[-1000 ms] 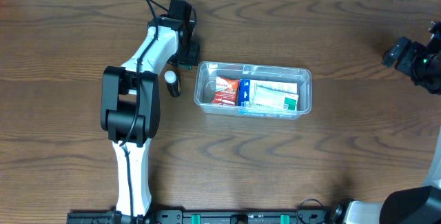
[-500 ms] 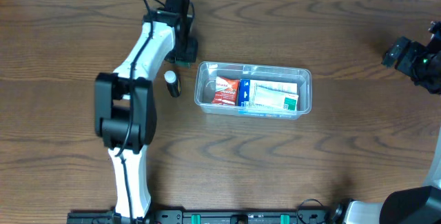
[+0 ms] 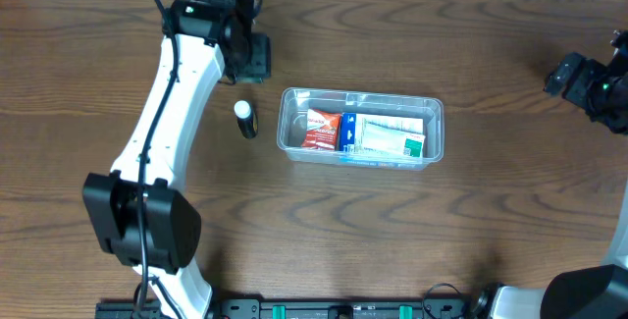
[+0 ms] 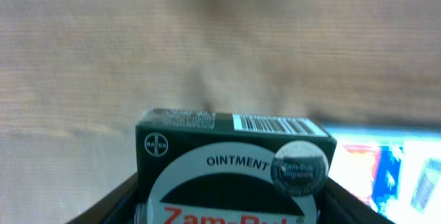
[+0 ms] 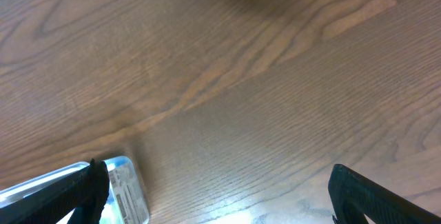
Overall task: Pack container
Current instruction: 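Carry the green box into the container beside the red box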
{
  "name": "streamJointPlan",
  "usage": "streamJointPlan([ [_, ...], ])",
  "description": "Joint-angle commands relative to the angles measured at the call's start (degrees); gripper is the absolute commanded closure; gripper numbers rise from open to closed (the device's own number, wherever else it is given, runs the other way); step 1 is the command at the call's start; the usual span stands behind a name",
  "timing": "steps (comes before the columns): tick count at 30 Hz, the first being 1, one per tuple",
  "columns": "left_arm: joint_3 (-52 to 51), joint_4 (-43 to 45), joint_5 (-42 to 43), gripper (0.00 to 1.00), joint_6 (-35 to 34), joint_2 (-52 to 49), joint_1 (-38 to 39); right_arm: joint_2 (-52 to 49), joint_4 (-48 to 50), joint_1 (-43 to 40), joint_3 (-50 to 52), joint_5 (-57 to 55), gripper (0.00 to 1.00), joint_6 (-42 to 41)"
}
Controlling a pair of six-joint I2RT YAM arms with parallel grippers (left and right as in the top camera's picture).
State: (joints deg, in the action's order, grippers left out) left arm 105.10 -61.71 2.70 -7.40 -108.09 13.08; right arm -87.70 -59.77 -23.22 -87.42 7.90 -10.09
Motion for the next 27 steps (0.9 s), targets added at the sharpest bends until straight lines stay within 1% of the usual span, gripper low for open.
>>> streamJointPlan([
  [1, 1.0, -2.5, 3.3, 0.40, -3.0, 1.1, 3.0, 0.3, 0.0, -0.1, -0.1, 0.0, 0.01, -0.6],
  [3, 1.0, -4.0, 4.6, 0.40, -3.3, 1.0, 5.5, 0.3, -0.1, -0.1, -0.1, 0.0, 0.01, -0.6],
  [9, 1.0, -4.2, 4.0, 0.40, -3.5, 1.0, 12.7, 0.3, 0.0, -0.1, -0.1, 0.0, 0.01, -0.6],
  [13, 0.4, -4.1, 3.7, 0.40, -5.5, 1.0, 15.8, 0.3, 0.0, -0.1, -0.1, 0.0, 0.01, -0.6],
  [17, -1.2, -3.5, 1.8, 0.40, -8.5, 0.8, 17.5, 0.3, 0.0, -0.1, -0.1, 0.0, 0.01, -0.6],
  [27, -3.0, -1.6, 1.8, 0.40, -9.5, -3.0, 19.1, 0.3, 0.0, -0.1, -0.1, 0.0, 0.01, -0.6],
])
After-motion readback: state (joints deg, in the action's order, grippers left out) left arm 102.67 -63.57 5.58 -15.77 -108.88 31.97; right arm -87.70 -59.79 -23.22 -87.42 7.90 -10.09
